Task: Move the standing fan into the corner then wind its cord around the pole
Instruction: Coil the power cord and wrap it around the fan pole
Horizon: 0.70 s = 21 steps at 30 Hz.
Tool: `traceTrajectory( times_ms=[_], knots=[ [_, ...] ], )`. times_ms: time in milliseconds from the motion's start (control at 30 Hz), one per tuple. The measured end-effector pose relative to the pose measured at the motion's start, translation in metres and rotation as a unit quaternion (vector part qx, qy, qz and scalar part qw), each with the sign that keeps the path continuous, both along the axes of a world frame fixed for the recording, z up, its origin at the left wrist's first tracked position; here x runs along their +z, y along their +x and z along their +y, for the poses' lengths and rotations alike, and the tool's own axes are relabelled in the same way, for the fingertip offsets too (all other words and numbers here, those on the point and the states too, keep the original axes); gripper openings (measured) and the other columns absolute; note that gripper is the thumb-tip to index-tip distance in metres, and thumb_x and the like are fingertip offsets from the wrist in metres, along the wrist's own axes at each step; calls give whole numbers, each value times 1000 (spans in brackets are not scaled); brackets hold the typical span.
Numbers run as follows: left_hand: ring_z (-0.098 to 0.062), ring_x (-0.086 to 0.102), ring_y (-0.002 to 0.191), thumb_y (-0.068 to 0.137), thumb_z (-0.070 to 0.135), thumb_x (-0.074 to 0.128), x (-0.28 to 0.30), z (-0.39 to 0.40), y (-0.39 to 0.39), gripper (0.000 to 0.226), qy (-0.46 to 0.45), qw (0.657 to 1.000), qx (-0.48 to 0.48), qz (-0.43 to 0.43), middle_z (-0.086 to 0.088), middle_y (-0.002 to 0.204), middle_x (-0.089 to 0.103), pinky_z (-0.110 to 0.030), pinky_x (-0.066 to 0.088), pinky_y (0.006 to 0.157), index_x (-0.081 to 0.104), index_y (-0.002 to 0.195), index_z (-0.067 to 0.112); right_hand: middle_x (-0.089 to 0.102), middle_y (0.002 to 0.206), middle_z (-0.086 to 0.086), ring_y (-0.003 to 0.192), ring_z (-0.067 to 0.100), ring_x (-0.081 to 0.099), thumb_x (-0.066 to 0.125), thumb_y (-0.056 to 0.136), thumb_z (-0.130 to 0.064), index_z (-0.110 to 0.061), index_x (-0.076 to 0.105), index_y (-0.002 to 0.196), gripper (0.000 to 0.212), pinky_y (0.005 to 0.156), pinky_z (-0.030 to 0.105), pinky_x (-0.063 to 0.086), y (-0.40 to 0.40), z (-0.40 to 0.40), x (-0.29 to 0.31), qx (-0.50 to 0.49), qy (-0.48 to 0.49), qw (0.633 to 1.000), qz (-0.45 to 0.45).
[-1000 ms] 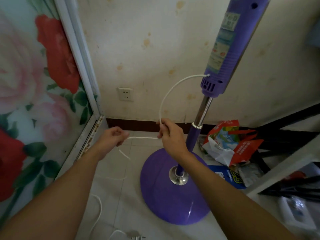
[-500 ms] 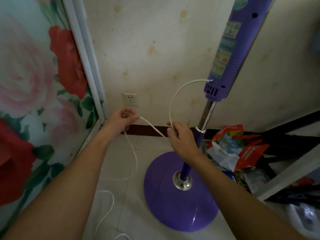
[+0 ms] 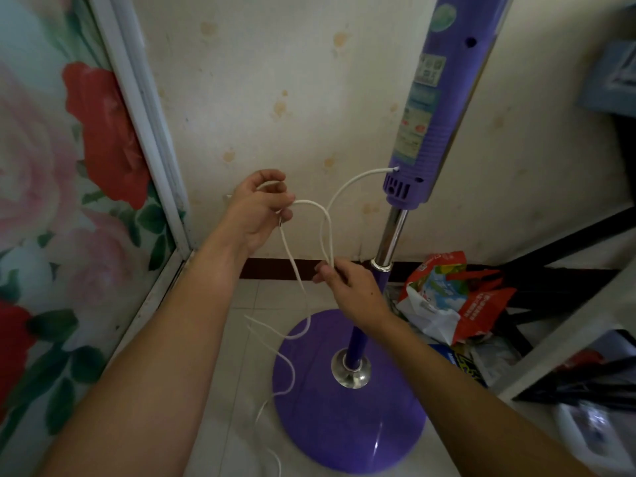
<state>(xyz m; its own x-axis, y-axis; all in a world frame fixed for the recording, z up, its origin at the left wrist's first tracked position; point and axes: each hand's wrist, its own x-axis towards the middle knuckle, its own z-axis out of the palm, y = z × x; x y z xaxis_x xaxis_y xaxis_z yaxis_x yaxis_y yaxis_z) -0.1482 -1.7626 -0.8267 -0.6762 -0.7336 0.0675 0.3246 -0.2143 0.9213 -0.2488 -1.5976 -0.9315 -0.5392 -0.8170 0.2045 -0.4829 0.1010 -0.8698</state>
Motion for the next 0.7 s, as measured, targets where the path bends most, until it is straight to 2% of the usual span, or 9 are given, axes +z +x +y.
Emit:
traceTrajectory(
  times_ms=[67,233,333,400,467,500,567,633,700],
  knots=[
    [-12,54,55,85,-24,51,-1,-1,-2,39,23,999,15,26,-4,76,52,-23,43,46,57,90,14,75,101,-15,95,-12,63,51,106,-30,-18,68,122,27,80,10,44,1,-1,2,34,18,999,-39],
    [-14,49,55,85,-26,45,-4,-2,-7,42,75,993,36,81,-6,75,50,-23,44,45,55,93,14,78,109,-7,66,-20,56,46,108,-33,-20,67,122,28,70,18,37,8,-7,11,84,47,991,-89],
    [-13,51,54,86,-26,46,-8,-1,-9,41,66,994,36,80,-6,75,51,-24,46,47,56,94,13,74,93,-10,63,-19,55,45,108,-32,-26,70,106,26,70,20,37,10,-8,15,101,65,989,-89],
    [-14,56,62,88,-20,51,-14,-4,-5,36,42,996,31,67,-5,79,55,-27,52,56,57,96,14,63,85,-12,63,-15,55,47,107,-31,-32,69,93,26,67,20,38,10,-8,16,96,74,990,-68],
    [-17,63,79,94,-4,56,-27,-9,6,23,20,999,-6,42,-4,91,62,-36,54,74,58,103,16,58,82,-12,69,-5,54,49,106,-31,-32,67,87,26,66,21,39,9,-7,16,75,75,993,-56],
    [-19,65,92,96,7,57,-38,-10,14,18,13,999,-42,10,-4,100,65,-41,52,82,57,111,17,58,80,-11,70,0,52,49,106,-31,-31,66,85,27,65,22,40,8,-7,16,67,73,994,-54],
    [-21,62,116,96,27,59,-72,-12,37,34,-18,983,-122,-138,-3,123,67,-49,43,97,54,129,19,58,74,-14,67,3,49,49,106,-31,-30,64,81,30,65,24,40,9,-7,17,61,72,994,-56],
    [-21,54,129,94,26,61,-110,-8,62,44,-68,914,-217,-337,0,135,63,-56,32,110,53,136,26,59,61,-20,61,-1,48,48,107,-30,-28,62,75,34,66,26,39,11,-8,19,63,70,994,-64],
    [-22,43,137,92,12,61,-138,-4,82,50,-120,814,-293,-486,5,142,55,-58,26,115,53,138,28,58,55,-21,54,-4,47,47,107,-30,-26,62,73,37,66,26,38,14,-9,20,72,65,992,-75]
  ],
)
